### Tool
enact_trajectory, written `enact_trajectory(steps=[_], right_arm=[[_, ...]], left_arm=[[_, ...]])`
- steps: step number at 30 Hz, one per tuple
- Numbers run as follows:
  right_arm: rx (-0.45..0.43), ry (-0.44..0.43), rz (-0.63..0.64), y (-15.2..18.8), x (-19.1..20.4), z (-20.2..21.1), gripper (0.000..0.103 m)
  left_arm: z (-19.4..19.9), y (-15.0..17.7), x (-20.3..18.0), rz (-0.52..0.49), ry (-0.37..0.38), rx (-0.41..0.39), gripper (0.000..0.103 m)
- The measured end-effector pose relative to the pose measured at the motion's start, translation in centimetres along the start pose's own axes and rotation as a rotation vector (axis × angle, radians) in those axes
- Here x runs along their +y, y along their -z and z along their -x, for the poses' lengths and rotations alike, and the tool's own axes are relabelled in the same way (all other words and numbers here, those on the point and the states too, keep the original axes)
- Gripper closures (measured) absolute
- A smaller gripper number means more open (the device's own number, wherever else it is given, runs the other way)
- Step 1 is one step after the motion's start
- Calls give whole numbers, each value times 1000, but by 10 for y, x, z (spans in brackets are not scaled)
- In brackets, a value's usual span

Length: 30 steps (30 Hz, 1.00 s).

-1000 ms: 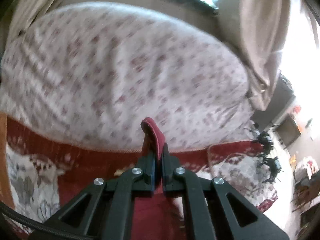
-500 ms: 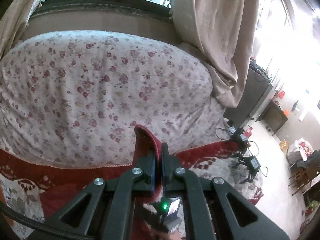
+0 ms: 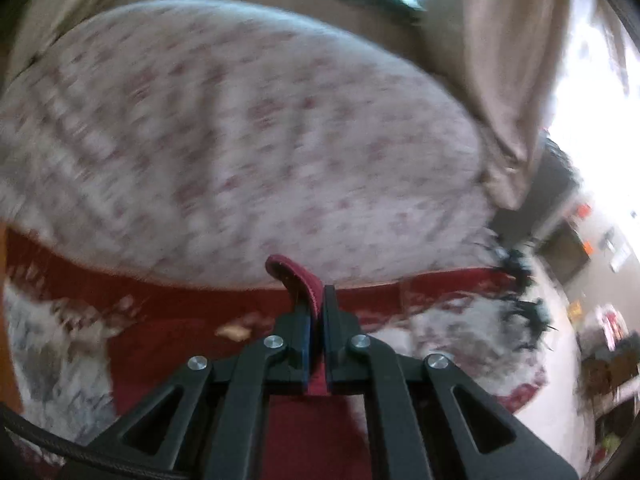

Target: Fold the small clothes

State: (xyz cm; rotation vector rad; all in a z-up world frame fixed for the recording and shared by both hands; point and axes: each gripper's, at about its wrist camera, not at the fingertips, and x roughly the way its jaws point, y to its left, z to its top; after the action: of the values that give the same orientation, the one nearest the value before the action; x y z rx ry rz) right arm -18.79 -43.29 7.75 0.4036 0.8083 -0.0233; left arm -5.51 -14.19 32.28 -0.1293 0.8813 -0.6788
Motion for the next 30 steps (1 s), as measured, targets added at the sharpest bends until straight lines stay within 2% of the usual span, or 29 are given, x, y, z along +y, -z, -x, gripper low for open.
enact_trajectory(steps=[4, 7, 8, 9, 10, 11, 12, 16, 17, 20, 21, 23, 24, 25, 26, 27, 28, 30], right_arm=[[52, 25, 110, 16, 20, -7, 96], [97, 33, 143, 27, 24, -19, 95], [111, 19, 130, 28, 21, -20, 89], [121, 0, 110, 28, 17, -17, 73], [126, -14, 79, 26, 11, -12, 61], [119, -28, 46, 22, 5, -6, 41], [101, -53, 4, 18, -1, 2, 34], [46, -172, -167, -10, -25, 9, 24], [59, -188, -193, -18, -27, 0, 20], [120, -222, -236, -39, -31, -39, 19], [141, -250, -263, -44, -35, -53, 16], [225, -278, -291, -50, -38, -87, 16], [249, -255, -287, -51, -37, -102, 23], [250, -239, -277, -53, -35, -113, 34], [242, -241, -271, -55, -32, -121, 59], [210, -224, -264, -60, -30, -123, 75], [174, -216, -258, -64, -30, -120, 83], [107, -205, -272, -69, -32, -114, 86]], left_arm=[[-47, 54, 113, 172, -110, 96, 99], [-97, 101, 176, 278, -136, 188, 99], [-110, 113, 189, 302, -146, 206, 99], [-123, 127, 202, 320, -161, 222, 99], [-129, 134, 207, 325, -168, 226, 99], [-135, 142, 211, 329, -173, 229, 99], [-140, 148, 215, 335, -166, 227, 99], [-147, 154, 217, 346, -141, 211, 99], [-147, 152, 217, 340, -139, 209, 99], [-147, 151, 217, 330, -126, 203, 99], [-148, 152, 218, 332, -121, 203, 99], [-151, 153, 221, 338, -115, 207, 98], [-153, 153, 222, 342, -111, 208, 98], [-154, 153, 222, 340, -109, 208, 98], [-154, 153, 221, 335, -108, 206, 98], [-155, 151, 219, 319, -107, 201, 98], [-155, 151, 216, 306, -107, 198, 98], [-157, 150, 212, 278, -109, 197, 98]])
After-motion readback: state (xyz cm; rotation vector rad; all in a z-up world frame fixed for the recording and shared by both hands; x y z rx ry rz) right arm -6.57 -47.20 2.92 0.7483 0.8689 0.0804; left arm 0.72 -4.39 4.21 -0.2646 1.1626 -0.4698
